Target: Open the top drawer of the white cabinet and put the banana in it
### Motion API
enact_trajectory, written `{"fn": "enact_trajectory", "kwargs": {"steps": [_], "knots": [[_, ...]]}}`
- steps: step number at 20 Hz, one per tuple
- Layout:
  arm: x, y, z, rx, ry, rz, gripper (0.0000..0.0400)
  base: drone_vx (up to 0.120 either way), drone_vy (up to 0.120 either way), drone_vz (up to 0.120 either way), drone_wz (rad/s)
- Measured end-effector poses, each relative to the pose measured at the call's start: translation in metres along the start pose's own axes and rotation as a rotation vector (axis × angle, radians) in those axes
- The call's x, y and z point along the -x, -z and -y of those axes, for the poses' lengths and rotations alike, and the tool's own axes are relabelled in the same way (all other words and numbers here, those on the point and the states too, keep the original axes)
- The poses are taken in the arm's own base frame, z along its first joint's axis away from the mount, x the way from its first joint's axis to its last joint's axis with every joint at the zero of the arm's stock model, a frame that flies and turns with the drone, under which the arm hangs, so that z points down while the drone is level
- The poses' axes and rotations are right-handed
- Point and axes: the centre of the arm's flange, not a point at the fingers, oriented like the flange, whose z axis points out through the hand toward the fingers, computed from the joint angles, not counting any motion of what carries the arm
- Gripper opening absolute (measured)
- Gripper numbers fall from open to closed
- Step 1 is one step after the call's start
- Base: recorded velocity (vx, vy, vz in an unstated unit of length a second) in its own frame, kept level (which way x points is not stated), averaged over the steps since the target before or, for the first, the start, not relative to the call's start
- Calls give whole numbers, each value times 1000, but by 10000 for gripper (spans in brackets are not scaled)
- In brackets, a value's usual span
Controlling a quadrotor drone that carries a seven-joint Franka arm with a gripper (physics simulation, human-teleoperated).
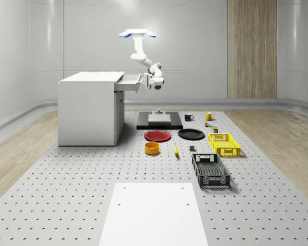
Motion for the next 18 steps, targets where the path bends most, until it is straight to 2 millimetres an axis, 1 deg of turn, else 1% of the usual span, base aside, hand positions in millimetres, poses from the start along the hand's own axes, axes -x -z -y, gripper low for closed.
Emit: {"fn": "enact_trajectory", "kwargs": {"steps": [1,3,6,9,10,17,18], "knots": [[0,5,0,-1,-1,1,260,0,80,0,0],[1,12,1,-1,-4,1,315,0,120,0,0],[1,20,1,-2,-6,2,360,0,120,0,0],[2,25,2,-3,-7,3,381,0,120,0,0],[2,26,2,-3,-8,3,385,80,120,0,0],[2,29,2,-3,-9,3,397,120,120,0,0],[-3,37,-2,-70,-12,76,399,120,120,0,0]]}}
